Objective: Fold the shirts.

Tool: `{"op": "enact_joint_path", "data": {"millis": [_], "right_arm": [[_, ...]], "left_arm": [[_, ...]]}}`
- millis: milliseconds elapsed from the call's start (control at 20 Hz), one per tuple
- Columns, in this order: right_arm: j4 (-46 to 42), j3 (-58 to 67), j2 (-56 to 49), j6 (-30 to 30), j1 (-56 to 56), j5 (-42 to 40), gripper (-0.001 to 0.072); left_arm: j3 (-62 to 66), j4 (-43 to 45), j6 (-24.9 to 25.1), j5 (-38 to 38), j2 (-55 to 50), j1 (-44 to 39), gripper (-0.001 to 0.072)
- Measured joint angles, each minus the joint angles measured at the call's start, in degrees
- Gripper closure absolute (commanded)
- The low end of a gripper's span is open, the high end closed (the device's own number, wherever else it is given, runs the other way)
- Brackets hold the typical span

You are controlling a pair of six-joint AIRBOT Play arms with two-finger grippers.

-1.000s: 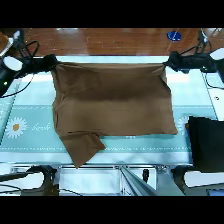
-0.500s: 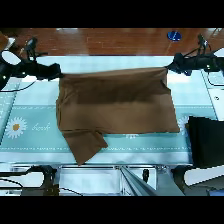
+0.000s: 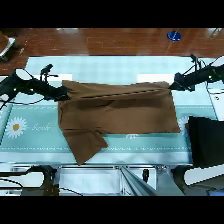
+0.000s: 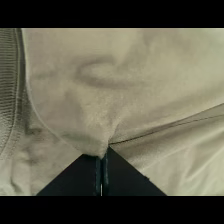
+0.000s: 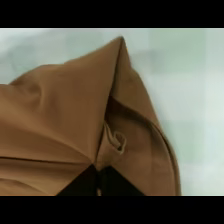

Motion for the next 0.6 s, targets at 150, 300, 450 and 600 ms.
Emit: {"op": "enact_joint_path", "data": {"millis": [150, 300, 450, 600], "right_arm": [[-0.7, -0.8, -0.1, 0.5, 0.0, 0.3, 0.0303], [-1.7, -1.2, 1.0, 0.9, -0.3, 2.8, 0.0303], [-6.8, -2.6, 4.9, 2.1, -1.6, 4.6, 0.0304], [-10.3, -11.0, 12.8, 3.8, -4.5, 2.1, 0.0304]], "left_arm": [[-0.6, 0.3, 0.0, 0.3, 0.0, 0.1, 0.0198], [-0.3, 1.4, -1.2, -1.6, 0.4, 1.0, 0.0198], [-1.0, 3.1, -2.3, -4.6, 3.1, 3.6, 0.0198], [-6.9, 3.9, -2.4, -6.0, 9.5, 7.6, 0.0198]]}}
